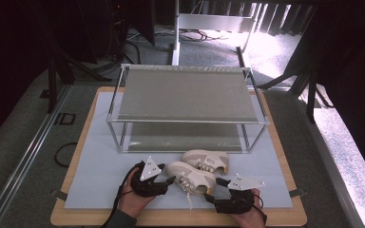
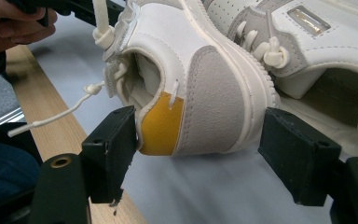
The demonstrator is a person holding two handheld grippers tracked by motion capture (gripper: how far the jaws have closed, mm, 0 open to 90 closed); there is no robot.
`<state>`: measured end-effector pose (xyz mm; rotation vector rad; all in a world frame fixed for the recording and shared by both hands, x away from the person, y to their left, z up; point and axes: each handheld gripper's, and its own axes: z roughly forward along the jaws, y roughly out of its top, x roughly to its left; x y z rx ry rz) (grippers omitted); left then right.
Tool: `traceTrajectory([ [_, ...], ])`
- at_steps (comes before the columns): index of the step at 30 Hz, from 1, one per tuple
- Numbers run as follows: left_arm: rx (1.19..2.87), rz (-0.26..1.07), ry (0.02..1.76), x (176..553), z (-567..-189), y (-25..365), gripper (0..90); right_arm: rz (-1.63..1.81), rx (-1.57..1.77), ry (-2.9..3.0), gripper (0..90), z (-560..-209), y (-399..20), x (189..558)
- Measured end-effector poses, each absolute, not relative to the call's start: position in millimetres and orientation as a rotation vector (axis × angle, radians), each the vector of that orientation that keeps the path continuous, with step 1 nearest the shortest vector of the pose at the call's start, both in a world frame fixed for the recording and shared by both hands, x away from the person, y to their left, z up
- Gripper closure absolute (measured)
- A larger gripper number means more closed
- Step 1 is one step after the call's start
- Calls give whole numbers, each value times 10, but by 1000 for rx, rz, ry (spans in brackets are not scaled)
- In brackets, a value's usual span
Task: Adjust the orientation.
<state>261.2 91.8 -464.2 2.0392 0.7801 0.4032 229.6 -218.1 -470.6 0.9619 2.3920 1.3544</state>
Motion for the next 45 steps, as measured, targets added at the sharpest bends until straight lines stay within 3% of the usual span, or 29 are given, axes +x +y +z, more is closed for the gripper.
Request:
traceTrajectory([
  [17, 2014, 387, 799, 2642, -4645, 909, 443, 1349, 975, 2345, 327, -4621, -2133, 2315],
  [23, 2012, 410, 799, 2665, -4663, 909, 414, 1315, 924, 2361, 238, -4648, -2142, 2320],
  [29, 2011, 413, 797, 2664, -4674, 927, 388, 1258, 905, 2395, 207, -4724, -2116, 2327],
  [45, 1987, 311, 806, 2718, -4731, 933, 375, 1236, 915, 2397, 227, -4732, -2101, 2350],
])
